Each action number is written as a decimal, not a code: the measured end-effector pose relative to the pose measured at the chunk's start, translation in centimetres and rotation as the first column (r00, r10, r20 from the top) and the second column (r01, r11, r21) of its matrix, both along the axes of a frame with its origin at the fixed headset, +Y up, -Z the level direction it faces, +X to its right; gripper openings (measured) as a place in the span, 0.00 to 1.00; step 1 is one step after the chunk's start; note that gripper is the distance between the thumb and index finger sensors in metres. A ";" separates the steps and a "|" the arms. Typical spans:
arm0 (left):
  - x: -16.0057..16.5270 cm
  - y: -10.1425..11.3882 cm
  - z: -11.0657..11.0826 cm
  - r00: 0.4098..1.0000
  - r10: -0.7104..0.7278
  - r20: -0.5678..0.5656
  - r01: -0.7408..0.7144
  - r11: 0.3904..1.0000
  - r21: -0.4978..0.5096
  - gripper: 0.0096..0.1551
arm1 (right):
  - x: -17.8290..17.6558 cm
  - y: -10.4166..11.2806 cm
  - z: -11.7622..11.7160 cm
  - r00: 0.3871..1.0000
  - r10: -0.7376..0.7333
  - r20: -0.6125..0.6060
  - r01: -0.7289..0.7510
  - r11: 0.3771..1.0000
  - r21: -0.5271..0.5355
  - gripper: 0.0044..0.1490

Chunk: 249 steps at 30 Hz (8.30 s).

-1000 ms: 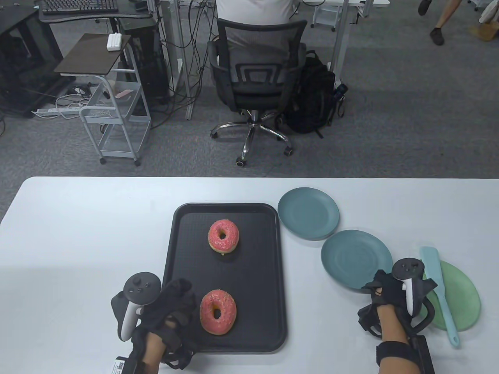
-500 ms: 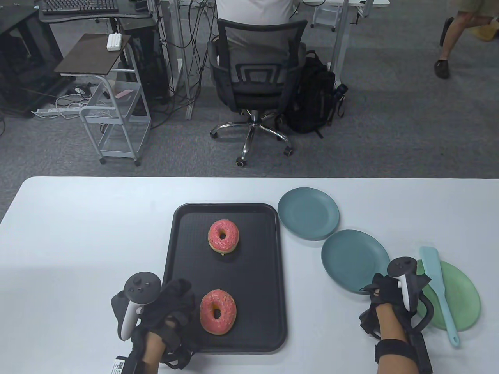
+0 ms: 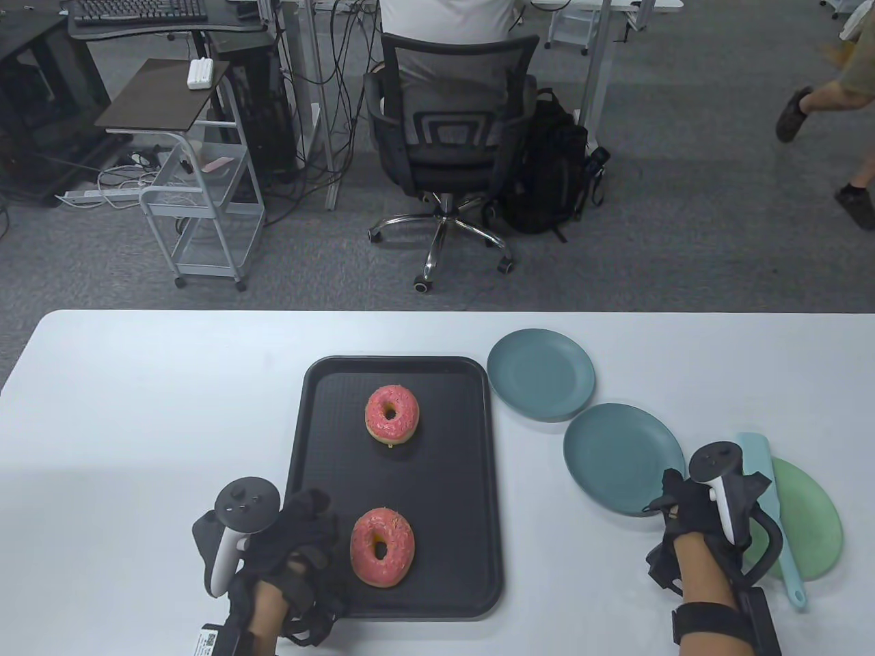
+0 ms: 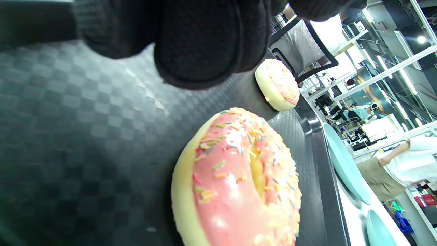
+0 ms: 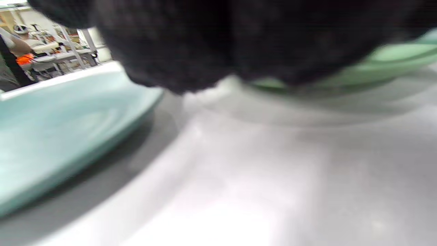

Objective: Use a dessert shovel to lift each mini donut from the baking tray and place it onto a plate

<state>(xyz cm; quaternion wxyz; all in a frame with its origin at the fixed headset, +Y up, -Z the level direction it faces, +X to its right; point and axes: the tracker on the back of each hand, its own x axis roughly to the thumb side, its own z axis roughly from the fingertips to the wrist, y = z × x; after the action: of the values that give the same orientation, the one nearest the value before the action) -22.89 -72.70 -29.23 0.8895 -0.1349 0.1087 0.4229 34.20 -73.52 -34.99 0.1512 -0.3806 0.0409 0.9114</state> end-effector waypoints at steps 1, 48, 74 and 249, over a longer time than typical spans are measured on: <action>-0.1 0.0 0.0 1.000 0.002 -0.006 -0.002 1.000 0.003 0.32 | 0.0 0.4 0.2 1.000 -0.024 -0.004 0.025 0.999 0.034 0.36; -3.4 -1.6 -0.6 0.935 -0.303 -0.183 0.285 0.951 -0.121 0.39 | 8.2 -3.0 3.4 0.971 0.217 0.095 -0.215 0.976 -0.035 0.41; -3.2 -2.2 -1.2 0.901 -0.419 -0.112 0.395 0.900 -0.185 0.35 | -3.4 5.3 1.8 0.914 0.266 -0.306 -0.133 0.910 0.393 0.38; -2.6 -3.9 -2.3 0.853 -0.522 -0.026 0.491 0.817 -0.304 0.35 | -12.4 3.3 -11.0 0.883 0.443 -0.156 -0.427 0.895 0.128 0.39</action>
<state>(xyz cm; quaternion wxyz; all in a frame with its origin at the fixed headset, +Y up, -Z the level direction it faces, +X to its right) -25.46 -76.61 -31.54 0.9335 -0.2051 0.2485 0.1574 21.76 -70.23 -46.02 -0.0445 -0.2881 -0.0732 0.9537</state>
